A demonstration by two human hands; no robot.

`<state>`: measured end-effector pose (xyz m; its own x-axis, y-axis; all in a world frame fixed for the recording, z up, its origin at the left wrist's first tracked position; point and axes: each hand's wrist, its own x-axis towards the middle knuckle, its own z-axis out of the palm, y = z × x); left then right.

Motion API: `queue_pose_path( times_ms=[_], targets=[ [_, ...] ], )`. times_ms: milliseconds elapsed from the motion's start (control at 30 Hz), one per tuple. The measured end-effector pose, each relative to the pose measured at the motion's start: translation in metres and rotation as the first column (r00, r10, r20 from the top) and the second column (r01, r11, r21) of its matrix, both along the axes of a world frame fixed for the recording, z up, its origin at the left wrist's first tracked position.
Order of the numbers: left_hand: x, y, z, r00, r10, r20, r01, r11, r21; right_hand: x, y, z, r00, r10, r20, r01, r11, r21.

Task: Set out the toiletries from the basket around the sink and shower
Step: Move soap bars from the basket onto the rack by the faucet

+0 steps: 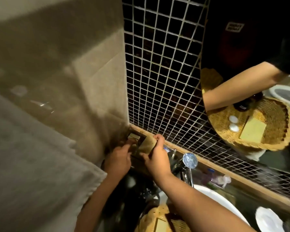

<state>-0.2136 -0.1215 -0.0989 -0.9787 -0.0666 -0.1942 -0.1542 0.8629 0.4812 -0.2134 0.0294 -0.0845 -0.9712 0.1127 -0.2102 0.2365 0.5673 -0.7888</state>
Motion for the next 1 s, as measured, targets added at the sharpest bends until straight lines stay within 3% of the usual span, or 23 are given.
queue_pose_path(
  times_ms=[233,467,867,1000],
  targets=[
    [-0.001,-0.003,-0.011,0.993,-0.112,-0.045,0.109,0.993,-0.054,-0.001,-0.001,-0.004,0.999,0.009,-0.052,-0.009,1.0,-0.006],
    [0.003,-0.001,-0.008,0.939,-0.329,-0.096,0.291,0.913,-0.285,-0.004,-0.001,0.001,0.946,0.312,-0.086,-0.282,0.926,0.251],
    [0.014,-0.001,-0.01,0.921,-0.372,-0.12,0.313,0.886,-0.343,-0.004,-0.007,-0.019,0.98,0.2,-0.02,-0.195,0.97,0.147],
    [0.014,-0.001,-0.009,0.909,-0.397,-0.127,0.335,0.877,-0.343,-0.005,-0.009,-0.018,0.941,0.335,-0.047,-0.314,0.918,0.242]
  ],
)
